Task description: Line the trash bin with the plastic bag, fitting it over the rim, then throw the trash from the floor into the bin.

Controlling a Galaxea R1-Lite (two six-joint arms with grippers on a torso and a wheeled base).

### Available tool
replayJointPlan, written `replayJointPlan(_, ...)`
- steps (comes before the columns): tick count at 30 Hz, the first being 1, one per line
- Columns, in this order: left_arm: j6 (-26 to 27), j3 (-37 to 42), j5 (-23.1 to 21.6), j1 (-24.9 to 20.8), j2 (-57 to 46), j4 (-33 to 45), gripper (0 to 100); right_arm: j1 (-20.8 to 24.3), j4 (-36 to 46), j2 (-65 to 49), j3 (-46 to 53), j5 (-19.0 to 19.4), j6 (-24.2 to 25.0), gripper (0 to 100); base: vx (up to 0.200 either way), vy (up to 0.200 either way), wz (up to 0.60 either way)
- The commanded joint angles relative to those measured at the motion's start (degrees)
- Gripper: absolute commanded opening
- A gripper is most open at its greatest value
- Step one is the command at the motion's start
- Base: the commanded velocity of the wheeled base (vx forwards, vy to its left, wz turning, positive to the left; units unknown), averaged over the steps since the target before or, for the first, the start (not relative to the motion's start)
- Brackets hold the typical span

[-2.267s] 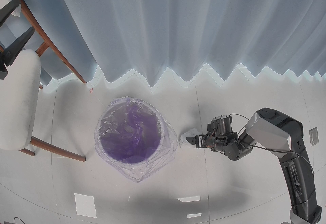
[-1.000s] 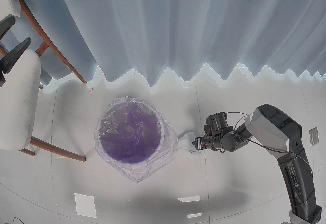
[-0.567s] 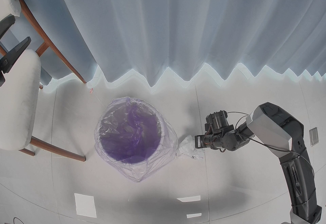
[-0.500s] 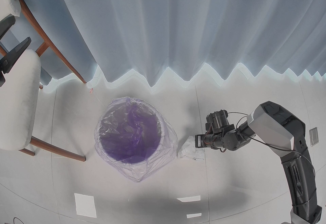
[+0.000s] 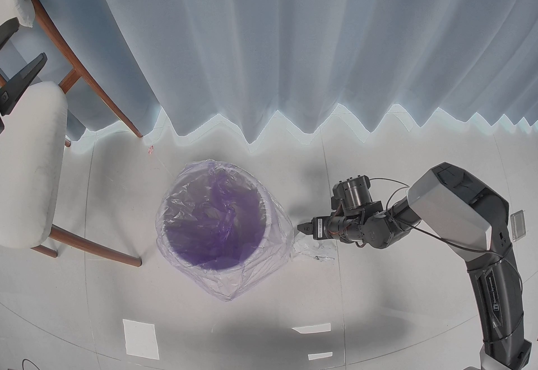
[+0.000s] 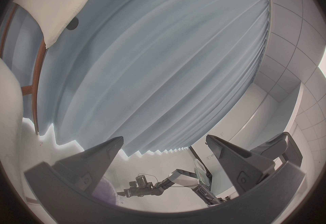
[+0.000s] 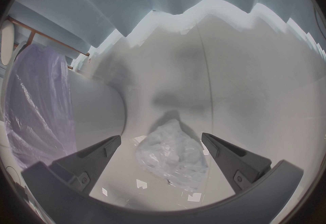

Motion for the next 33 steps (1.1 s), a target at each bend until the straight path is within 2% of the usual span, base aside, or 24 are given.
replayJointPlan(1, -0.12, -0.14, -0.01, -0.44, -0.24, -0.05, 100, 1.91, 5.97, 2.97, -8.07, -0.25, -0.07, 100, -0.2, 0.0, 0.0)
replayJointPlan(3, -0.12, -0.14, -0.01, -0.62, -0.33, -0.05, 100, 2.08, 9.04, 5.08, -12.46, -0.68, -0.07, 100, -0.2, 0.0, 0.0)
replayJointPlan(7, -0.03, -0.14, -0.01, -0.62, -0.33, -0.05, 100, 2.08, 12.74, 9.21, -18.26, -2.53, -0.95, 100, 0.0, 0.0, 0.0)
replayJointPlan(15, -0.12, -0.14, -0.01, -0.62, -0.24, -0.05, 100, 1.82, 14.32, 10.88, -19.93, -2.79, -2.18, 100, 0.0, 0.0, 0.0)
replayJointPlan(22, -0.12, 0.04, -0.01, -0.88, -0.59, -0.05, 100, 1.73, 24.6, 12.82, -27.67, -2.44, -1.65, 100, 0.0, 0.0, 0.0)
replayJointPlan(30, -0.12, 0.21, -0.01, -0.97, -0.68, -0.05, 100, 1.2, 24.51, 15.1, -29.76, -3.76, -1.48, 100, 0.0, 0.0, 0.0)
replayJointPlan(31, -0.12, 0.21, -0.01, -0.97, -0.68, -0.05, 100, 1.2, 24.51, 15.01, -29.76, -4.46, -0.95, 0, 0.0, 0.0, 0.0)
replayJointPlan(33, -0.12, 0.21, -0.01, -0.97, -0.68, -0.05, 100, 1.47, 24.43, 14.93, -29.76, -4.99, -0.69, 0, 0.0, 0.0, 0.0)
